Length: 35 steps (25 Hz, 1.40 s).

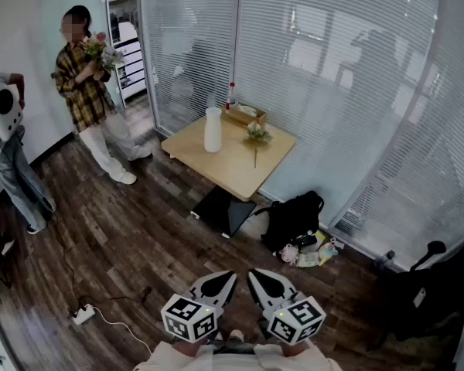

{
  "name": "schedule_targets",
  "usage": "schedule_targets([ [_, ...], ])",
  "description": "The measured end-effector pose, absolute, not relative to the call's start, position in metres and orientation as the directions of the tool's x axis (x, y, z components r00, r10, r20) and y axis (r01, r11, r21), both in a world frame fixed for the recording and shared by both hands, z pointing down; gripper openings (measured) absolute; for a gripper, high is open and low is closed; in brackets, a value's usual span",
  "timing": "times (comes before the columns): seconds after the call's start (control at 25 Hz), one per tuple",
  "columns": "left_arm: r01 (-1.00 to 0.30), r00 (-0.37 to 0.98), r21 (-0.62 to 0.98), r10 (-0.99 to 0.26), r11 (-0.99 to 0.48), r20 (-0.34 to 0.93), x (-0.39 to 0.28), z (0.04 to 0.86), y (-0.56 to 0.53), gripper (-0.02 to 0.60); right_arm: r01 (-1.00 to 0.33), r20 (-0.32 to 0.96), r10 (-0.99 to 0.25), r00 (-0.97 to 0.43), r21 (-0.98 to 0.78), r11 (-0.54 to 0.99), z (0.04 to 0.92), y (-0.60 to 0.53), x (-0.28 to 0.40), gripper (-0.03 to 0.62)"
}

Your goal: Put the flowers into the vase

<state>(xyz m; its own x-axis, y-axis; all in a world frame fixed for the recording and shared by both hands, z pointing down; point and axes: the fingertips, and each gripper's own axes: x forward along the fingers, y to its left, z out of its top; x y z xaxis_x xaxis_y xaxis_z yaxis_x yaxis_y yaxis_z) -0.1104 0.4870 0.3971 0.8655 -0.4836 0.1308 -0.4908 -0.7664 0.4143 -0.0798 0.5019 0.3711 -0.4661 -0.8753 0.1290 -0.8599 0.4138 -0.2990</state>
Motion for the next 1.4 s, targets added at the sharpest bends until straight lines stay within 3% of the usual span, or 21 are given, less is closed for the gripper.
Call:
schedule_targets([
  [0.56, -0.456, 0.885, 0.437, -0.448, -0.775, 0.128, -0.100, 0.397, 0.495, 0.009, -0.835, 0.121, -0.851, -0.511, -0.305, 0.458, 0.369, 0.510, -0.080, 0.012],
  [0.8, -0.453, 0.887, 0.430, -0.442, -0.781, 0.132, -0.091, 0.397, 0.494, 0.009, -0.754, 0.057, -0.812, -0.581, -0.413, 0.511, 0.368, 0.511, -0.078, 0.012],
  [1.4, -0.488, 0.867, 0.440, -0.476, -0.754, 0.145, -0.079, 0.414, 0.488, 0.009, -0.744, 0.091, -0.774, -0.627, -0.367, 0.559, 0.386, 0.512, -0.055, 0.012],
])
